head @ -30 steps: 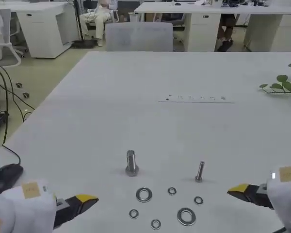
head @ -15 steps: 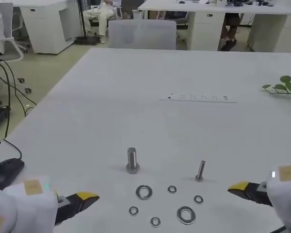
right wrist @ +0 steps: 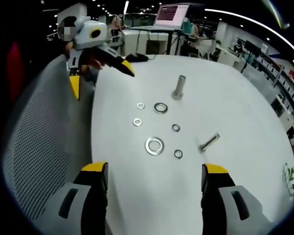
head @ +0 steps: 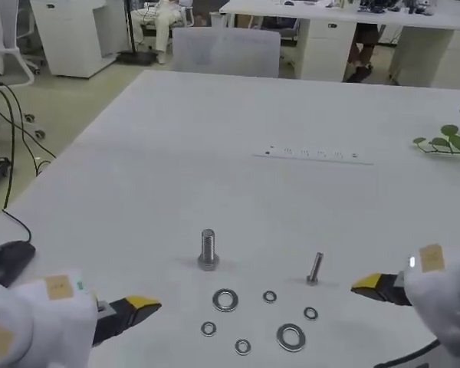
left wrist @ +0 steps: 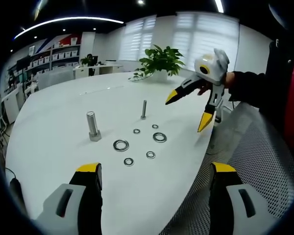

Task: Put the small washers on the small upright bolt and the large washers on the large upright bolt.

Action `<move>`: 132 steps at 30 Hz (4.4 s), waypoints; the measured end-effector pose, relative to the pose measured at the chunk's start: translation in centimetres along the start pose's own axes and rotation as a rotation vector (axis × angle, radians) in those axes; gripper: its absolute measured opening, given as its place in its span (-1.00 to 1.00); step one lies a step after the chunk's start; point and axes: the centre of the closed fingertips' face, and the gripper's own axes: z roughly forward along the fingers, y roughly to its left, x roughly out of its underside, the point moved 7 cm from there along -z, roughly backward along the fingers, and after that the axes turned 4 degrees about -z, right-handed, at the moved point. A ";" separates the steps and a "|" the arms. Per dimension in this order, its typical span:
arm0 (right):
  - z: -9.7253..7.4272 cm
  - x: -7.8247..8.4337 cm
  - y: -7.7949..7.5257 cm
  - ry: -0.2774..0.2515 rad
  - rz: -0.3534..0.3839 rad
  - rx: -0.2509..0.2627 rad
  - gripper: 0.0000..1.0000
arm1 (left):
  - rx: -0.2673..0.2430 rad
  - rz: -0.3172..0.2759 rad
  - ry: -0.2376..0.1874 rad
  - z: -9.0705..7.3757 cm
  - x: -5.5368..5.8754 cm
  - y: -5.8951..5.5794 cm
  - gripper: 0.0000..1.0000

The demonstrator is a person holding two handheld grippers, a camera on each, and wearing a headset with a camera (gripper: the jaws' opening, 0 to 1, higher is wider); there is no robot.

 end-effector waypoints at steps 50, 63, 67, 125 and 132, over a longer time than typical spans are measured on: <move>5.0 -3.5 -1.1 0.239 -0.259 -0.196 0.16 | -0.035 0.003 -0.027 -0.5 -0.2 0.0 0.81; 6.8 -3.5 -1.1 0.297 -0.277 -0.241 -0.12 | -0.062 0.000 -0.054 -0.7 -0.4 0.2 0.78; 7.2 -3.3 -1.0 0.327 -0.282 -0.257 -0.21 | -0.069 0.001 -0.060 -0.7 -0.5 0.2 0.77; 8.4 -3.7 0.0 0.502 -0.300 -0.230 -0.54 | -0.214 0.089 -0.084 -1.6 -0.8 1.5 0.65; 8.2 -3.5 -0.2 0.495 -0.269 -0.227 -0.54 | -0.310 0.143 -0.101 -1.9 -1.0 2.7 0.68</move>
